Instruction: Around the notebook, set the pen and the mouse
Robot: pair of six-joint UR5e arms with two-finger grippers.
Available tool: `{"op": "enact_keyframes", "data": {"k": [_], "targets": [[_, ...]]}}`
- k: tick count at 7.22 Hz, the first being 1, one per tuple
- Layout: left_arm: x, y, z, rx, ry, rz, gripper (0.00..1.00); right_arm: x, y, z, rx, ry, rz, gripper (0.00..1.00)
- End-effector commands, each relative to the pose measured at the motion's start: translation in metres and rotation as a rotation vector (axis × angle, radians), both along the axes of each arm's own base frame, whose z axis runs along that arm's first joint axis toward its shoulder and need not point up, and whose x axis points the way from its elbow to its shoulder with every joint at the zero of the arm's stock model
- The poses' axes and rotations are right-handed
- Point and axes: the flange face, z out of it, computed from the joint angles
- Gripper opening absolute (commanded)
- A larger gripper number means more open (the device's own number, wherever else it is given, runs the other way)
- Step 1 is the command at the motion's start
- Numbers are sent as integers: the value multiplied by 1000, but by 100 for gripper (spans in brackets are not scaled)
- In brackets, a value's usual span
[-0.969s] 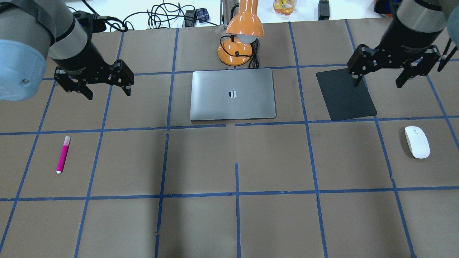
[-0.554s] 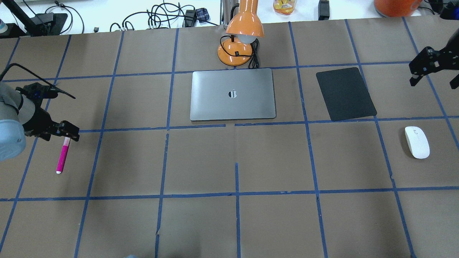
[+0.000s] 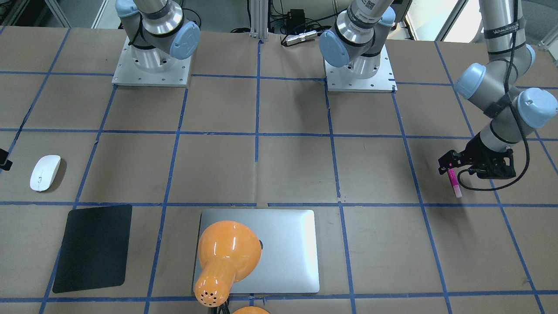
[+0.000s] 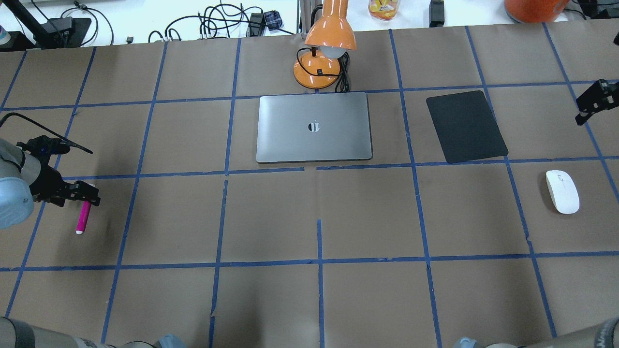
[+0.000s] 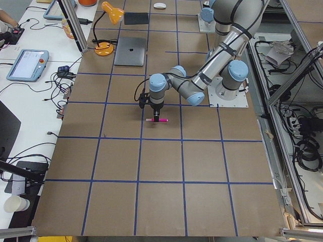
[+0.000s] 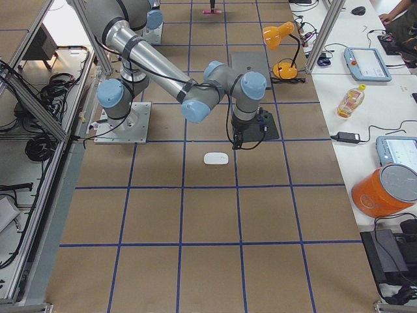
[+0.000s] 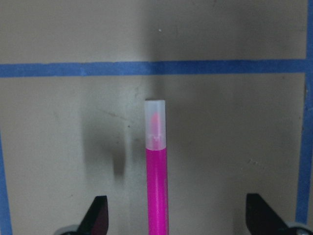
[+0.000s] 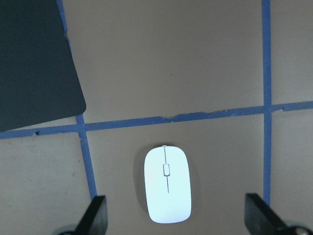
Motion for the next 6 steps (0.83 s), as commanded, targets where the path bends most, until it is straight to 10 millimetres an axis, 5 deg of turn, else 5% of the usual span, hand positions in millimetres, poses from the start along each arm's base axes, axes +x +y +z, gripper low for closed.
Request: {"op": "enact_keyframes", "data": {"k": [1,2,3,4,6], "targets": [[5,-3,-12,4,4,4,76,6,18,-62,-16,9,78,100],[6,-4,-15,3,3,6,52,7,23,-81,7,-6,72,100],[7,-5,-15,0,-2,12,9,5,22,-100,27,-8,75,100],[7,-5,-15,-3,-4,14,0,1,21,-105,35,27,81,100],[6,-4,-7,-11,-11,55,0,1,23,-115,55,18,80,100]]}}
